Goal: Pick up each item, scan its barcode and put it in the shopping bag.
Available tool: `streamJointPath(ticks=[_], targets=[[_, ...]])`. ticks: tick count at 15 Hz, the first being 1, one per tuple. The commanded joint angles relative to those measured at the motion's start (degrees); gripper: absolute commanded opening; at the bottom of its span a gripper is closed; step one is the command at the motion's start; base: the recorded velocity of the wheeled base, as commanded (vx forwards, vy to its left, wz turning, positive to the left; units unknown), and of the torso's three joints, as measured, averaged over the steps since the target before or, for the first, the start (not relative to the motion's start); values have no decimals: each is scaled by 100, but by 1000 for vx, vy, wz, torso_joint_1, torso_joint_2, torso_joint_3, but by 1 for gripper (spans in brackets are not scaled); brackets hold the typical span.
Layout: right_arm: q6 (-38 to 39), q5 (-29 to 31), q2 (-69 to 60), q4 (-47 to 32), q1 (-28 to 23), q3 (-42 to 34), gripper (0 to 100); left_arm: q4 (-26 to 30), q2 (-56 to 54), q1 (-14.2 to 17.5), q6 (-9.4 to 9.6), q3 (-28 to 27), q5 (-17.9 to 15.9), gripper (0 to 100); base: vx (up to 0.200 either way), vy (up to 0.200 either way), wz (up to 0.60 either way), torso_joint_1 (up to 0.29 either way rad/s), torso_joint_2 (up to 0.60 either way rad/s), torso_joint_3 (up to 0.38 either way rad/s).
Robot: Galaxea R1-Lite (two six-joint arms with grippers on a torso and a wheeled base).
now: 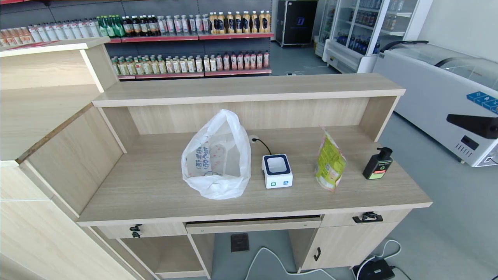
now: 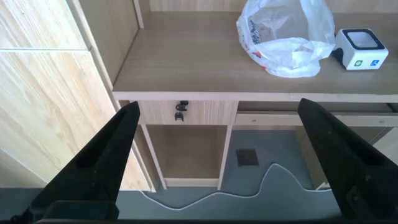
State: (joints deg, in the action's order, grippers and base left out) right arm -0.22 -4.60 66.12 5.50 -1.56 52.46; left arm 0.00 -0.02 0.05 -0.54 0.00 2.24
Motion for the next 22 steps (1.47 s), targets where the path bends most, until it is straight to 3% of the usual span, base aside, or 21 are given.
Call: streamJointPath(ticks=[1,4,7,9,14,22], targets=[[-48,-33,1764,-708,-169,1416,100,0,2,4,1,0,-5,100,0,0,0,0,0,0],[-75,-112,2361,-901,-90,1970,100,0,2,4,1,0,4,100,0,0,0,0,0,0],[-40,-516,2757,-1578,-90,2357,100,0,2,4,1,0,-5,100,0,0,0,0,0,0],[-48,-542,3056,-1543,-90,2410,100,0,2,4,1,0,4,100,0,0,0,0,0,0],[-4,-665,4585,-1534,-116,3482,100,0,2,13,1,0,4,100,0,0,0,0,0,0],[-48,-2054,5886,-1473,-29,4642,100,0,2,4,1,0,4,100,0,0,0,0,0,0]])
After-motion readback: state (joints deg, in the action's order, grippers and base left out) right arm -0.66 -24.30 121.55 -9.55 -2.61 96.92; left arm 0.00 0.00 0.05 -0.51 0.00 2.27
